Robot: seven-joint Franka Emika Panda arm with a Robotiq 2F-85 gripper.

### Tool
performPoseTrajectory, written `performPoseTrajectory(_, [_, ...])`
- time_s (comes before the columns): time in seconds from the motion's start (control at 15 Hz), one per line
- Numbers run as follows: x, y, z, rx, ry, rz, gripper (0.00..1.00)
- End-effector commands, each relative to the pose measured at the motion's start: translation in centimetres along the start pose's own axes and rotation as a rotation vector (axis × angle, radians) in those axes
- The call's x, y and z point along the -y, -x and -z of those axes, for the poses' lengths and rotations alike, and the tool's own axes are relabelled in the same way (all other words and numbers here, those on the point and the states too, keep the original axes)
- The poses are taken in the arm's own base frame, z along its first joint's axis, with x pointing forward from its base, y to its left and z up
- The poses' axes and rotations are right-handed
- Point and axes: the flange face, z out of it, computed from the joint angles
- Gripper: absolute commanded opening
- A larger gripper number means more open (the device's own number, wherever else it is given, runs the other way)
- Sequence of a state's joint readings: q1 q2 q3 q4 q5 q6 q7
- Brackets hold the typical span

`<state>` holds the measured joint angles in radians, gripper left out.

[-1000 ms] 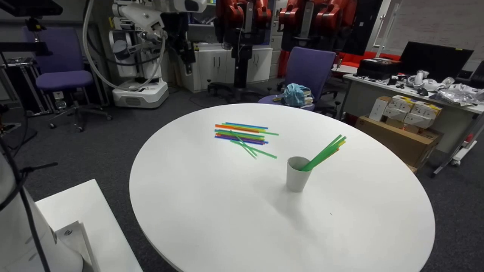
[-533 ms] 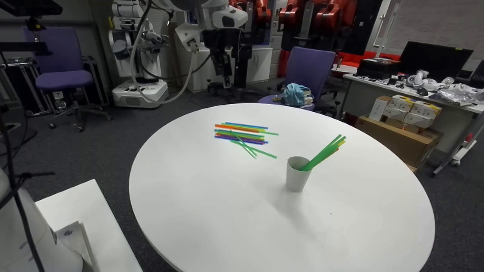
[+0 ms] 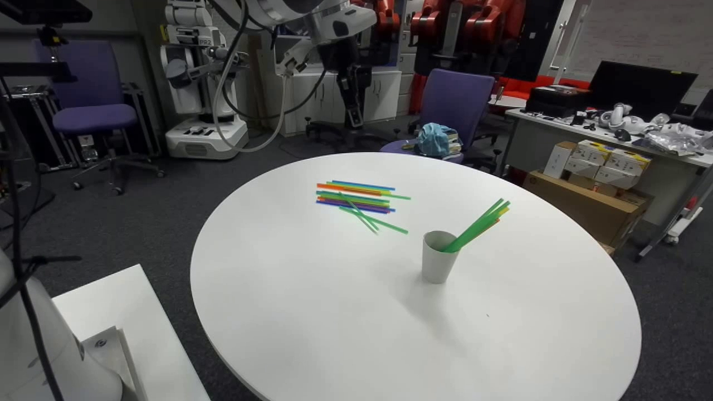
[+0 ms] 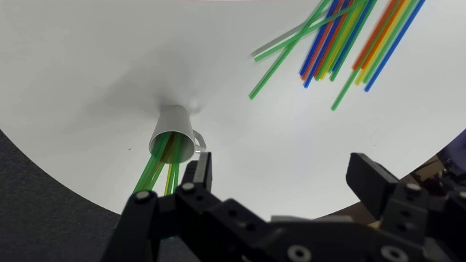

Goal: Put one green straw in the white mug.

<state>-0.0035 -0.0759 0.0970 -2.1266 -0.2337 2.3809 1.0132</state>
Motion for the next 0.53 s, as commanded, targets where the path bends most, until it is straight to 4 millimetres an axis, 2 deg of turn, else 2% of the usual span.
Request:
performPoseTrajectory(0.0, [0.0, -0.1, 0.0, -0.001, 0.001, -0.005, 1.0])
performPoseTrajectory(0.27, [0.1, -0.1, -0.1, 0.0, 0.002, -0.008, 1.0])
performPoseTrajectory(0.47, [0.2, -0.5, -1.2, -0.005, 0.079, -0.163, 1.0])
